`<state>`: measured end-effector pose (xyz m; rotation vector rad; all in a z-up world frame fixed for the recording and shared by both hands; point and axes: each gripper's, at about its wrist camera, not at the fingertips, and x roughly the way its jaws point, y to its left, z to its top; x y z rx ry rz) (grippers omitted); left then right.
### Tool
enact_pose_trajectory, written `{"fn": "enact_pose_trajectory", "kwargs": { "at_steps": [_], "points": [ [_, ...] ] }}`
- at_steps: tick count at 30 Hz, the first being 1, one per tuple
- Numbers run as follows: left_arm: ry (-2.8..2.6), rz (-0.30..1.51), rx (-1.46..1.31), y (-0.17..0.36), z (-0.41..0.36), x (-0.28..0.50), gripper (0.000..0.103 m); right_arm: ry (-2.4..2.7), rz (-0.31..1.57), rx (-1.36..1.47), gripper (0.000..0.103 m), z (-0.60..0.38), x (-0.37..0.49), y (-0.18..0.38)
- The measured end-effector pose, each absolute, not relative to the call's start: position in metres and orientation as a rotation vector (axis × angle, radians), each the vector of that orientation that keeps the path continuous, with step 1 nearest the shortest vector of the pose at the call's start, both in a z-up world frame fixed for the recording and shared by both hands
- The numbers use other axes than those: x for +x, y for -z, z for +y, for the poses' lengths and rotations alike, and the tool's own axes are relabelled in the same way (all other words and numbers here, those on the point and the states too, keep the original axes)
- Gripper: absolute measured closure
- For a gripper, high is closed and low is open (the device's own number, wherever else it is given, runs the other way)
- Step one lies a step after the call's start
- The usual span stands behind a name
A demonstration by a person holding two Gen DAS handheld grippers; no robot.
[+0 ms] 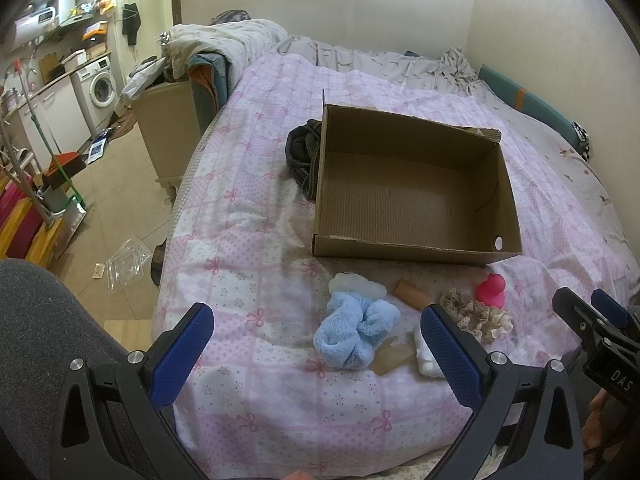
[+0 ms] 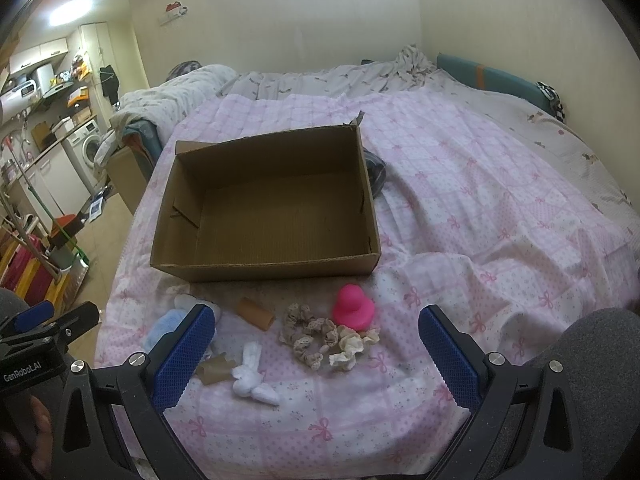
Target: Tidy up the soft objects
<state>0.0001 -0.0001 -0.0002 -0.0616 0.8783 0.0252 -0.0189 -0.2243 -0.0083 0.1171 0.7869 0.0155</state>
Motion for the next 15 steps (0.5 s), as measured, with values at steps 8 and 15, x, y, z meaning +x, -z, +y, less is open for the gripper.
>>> {"fn": "enact_pose_trajectory", "kwargs": {
  "at_steps": [8,15],
  "points": [
    [-0.026,0.877,-0.065,0.0028,0.0019,0.0012,0.0,-0.015,0.789,0.115,0.0,-0.224,-0.0187,0.0086],
    [-0.025,0.877,-0.072,0.0026,0.0033,-0.0001,0.0,-0.013,0.788,0.117,0.0,-0.2251,-0.019,0.0085]
  ]
}}
